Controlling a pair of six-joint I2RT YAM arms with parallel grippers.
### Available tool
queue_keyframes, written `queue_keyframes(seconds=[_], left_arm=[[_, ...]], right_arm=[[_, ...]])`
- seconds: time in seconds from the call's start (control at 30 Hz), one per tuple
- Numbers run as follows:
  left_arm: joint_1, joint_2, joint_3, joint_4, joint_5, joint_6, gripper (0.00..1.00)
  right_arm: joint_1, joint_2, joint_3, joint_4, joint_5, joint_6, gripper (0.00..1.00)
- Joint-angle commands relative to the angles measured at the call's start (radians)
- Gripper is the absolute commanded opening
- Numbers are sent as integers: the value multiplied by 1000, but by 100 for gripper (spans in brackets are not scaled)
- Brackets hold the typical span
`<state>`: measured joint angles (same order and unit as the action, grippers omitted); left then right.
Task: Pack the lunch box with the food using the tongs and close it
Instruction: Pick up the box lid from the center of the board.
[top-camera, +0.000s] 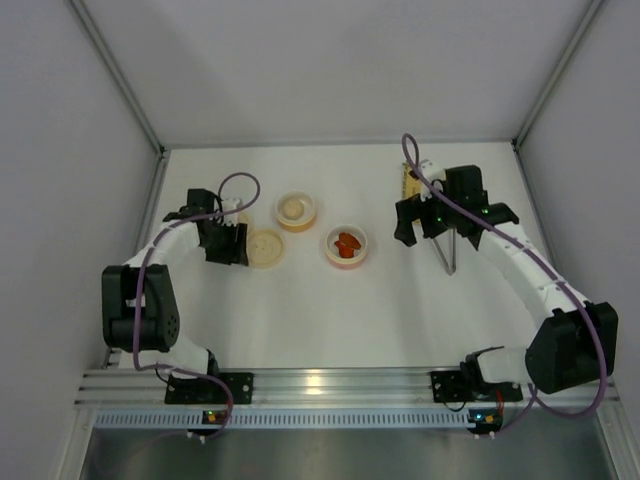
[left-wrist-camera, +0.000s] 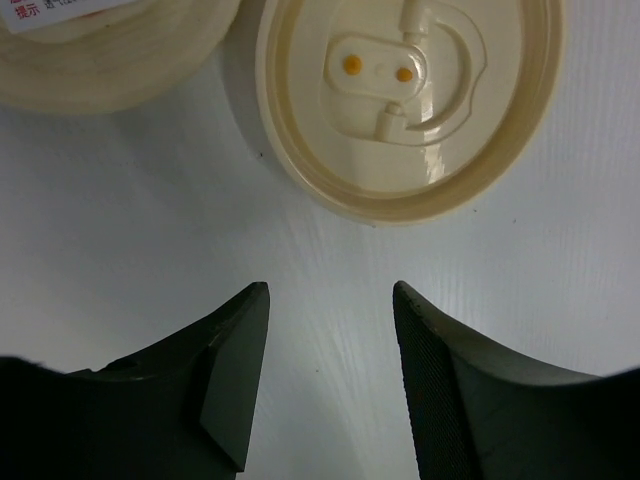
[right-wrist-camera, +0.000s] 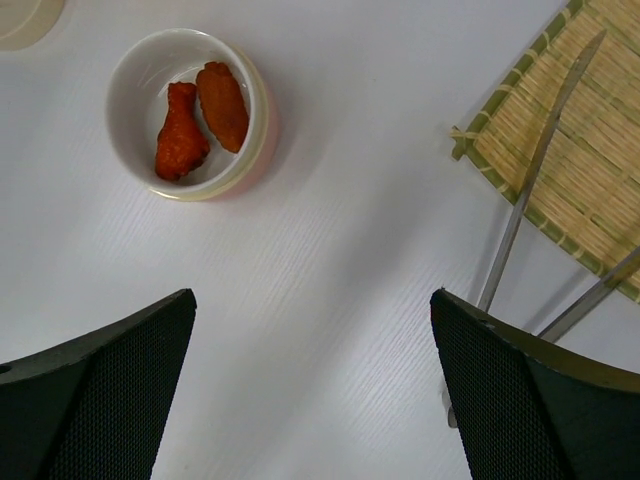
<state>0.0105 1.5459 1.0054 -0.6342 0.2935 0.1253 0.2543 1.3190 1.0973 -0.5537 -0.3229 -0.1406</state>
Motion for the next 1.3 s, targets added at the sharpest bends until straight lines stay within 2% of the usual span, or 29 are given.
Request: queue_keyframes(seconds=[0.0, 0.17, 0.23, 0.43, 0.53, 0.57, 0.73, 0.8, 0.97, 1.1, 1.2, 1.27], left_arm=[[-4, 71, 74, 50, -47, -90, 58], [-3, 176, 133, 62, -71, -157, 57], [-33, 201, 157, 64, -82, -171, 56], [-37, 278, 209, 56, -77, -225, 53], [-37, 309, 228, 38, -85, -236, 37], [-37, 316, 231, 33, -93, -237, 28], [-37, 290, 200, 5, -90, -234, 11], [-37, 301, 223, -37, -36, -222, 0], [-35, 246, 240, -194, 217, -135, 0], [-38, 198, 268, -315, 292, -56, 0], [-38, 180, 283, -395, 321, -20, 0], [-41, 171, 279, -420, 337, -7, 0]], right_arm=[[31, -12, 18, 3, -8, -43, 99], [49, -53, -11, -2, -18, -94, 99], [63, -73, -27, 9, -25, -125, 99], [132, -187, -117, 43, -18, -365, 99], [145, -222, -142, 46, -21, -444, 100], [152, -242, -143, 41, -31, -499, 99], [238, -196, -91, -15, -68, -678, 99], [289, -167, -54, -37, -50, -743, 99], [463, -44, 12, -25, 79, -915, 99], [549, 9, 27, 35, 130, -999, 97], [569, 14, 24, 86, 81, -1037, 97], [603, -27, -28, 123, 59, -1157, 95]])
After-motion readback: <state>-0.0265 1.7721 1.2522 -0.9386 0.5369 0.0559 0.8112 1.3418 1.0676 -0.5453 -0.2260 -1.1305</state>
